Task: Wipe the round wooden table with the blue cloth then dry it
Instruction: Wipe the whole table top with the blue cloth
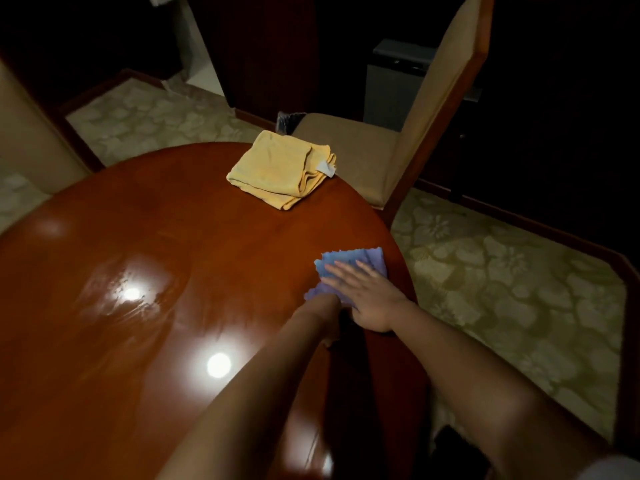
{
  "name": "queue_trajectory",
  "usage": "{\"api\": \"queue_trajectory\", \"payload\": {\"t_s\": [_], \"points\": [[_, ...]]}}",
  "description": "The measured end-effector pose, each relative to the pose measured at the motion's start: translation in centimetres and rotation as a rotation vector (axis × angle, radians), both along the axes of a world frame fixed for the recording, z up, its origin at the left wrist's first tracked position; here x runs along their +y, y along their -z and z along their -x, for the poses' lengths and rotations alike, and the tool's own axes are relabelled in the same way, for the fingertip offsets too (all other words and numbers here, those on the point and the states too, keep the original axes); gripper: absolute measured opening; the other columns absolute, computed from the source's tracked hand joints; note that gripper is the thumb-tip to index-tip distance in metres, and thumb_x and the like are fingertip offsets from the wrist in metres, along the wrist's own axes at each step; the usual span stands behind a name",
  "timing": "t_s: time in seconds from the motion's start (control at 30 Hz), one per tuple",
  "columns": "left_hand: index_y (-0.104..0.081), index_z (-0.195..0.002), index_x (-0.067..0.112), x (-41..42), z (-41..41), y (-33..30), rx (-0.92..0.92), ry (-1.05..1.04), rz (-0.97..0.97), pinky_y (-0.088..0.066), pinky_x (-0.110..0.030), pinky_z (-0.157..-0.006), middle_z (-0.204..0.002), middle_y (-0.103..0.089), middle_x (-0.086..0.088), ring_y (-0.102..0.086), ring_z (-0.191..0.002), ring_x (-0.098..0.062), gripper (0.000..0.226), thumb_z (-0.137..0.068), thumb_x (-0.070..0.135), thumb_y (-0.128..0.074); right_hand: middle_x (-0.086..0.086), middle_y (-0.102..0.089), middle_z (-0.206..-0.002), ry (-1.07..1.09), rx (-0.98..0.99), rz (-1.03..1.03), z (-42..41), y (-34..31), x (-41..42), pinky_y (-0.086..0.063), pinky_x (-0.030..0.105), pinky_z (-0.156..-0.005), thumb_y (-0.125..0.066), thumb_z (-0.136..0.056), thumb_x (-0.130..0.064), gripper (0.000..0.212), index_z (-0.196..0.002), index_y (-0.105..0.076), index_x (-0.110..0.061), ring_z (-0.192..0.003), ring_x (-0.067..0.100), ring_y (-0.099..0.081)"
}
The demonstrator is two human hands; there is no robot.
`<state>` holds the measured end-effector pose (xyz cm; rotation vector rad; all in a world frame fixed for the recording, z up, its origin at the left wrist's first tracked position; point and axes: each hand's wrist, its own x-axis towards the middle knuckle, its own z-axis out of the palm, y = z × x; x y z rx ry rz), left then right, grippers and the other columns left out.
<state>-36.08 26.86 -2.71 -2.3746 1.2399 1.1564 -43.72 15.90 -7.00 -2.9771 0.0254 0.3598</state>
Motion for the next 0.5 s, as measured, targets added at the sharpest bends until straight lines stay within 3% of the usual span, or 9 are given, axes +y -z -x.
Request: {"api": "queue_trajectory", "payload": {"t_s": [0.07,0.17,0.3,0.43,0.5], "points": [[-0.062,-0.119,0.009,-1.1,-1.3,0.3,0.023,-0.021,0.022,-0.047,-0.027,-0.087,-0.116,-0.066,-0.009,-0.061,-0.11,-0.021,0.037,-0.084,0.019,-0.069,-0.004,0.011,-0.16,-0.023,0.031,-0.008,-1.2,-0.2,-0.9,0.022,0.031,-0.11,-0.022,-0.079,-0.034,0.077,-0.153,-0.001,-0.029,-0.145,0.009,0.017],[-0.061,-0.118,0.009,-3.3,-4.0,1.2,0.146,-0.077,0.051,-0.049,-0.021,-0.072,-0.109,-0.071,-0.008,-0.068,-0.098,-0.016,0.031,-0.087,0.011,-0.065,-0.005,0.011,-0.16,-0.018,0.031,0.007,-3.5,-0.2,-2.8,0.021,0.031,-0.112,-0.014,-0.077,-0.038,0.078,-0.153,-0.001,-0.03,-0.139,0.004,0.023],[-0.062,-0.116,0.008,-5.3,-7.2,1.9,0.149,-0.097,0.114,-0.053,-0.027,-0.083,-0.107,-0.071,-0.009,-0.069,-0.097,-0.018,0.026,-0.09,0.012,-0.061,-0.004,0.013,-0.16,-0.052,0.031,0.097,-6.9,0.2,-5.6,0.022,0.031,-0.11,-0.022,-0.083,-0.033,0.074,-0.153,0.001,-0.028,-0.144,0.008,0.019],[-0.064,-0.111,0.007,-6.0,-8.7,2.2,0.115,-0.063,0.13,-0.05,-0.029,-0.082,-0.104,-0.071,-0.012,-0.064,-0.086,-0.02,0.022,-0.091,0.011,-0.056,-0.011,0.013,-0.155,-0.1,0.004,-0.032,-9.7,0.4,-7.7,0.019,0.03,-0.113,0.003,-0.078,-0.049,0.078,-0.153,-0.007,-0.028,-0.141,0.004,0.017],[-0.067,-0.107,0.004,-6.1,-8.8,1.7,0.07,-0.077,0.174,-0.049,-0.031,-0.08,-0.101,-0.071,-0.014,-0.065,-0.092,-0.025,0.021,-0.088,0.007,-0.058,-0.01,0.011,-0.157,-0.14,0.002,-0.052,-10.5,0.2,-8.4,0.017,0.03,-0.113,0.007,-0.077,-0.053,0.081,-0.153,-0.007,-0.028,-0.141,0.004,0.016]]}}
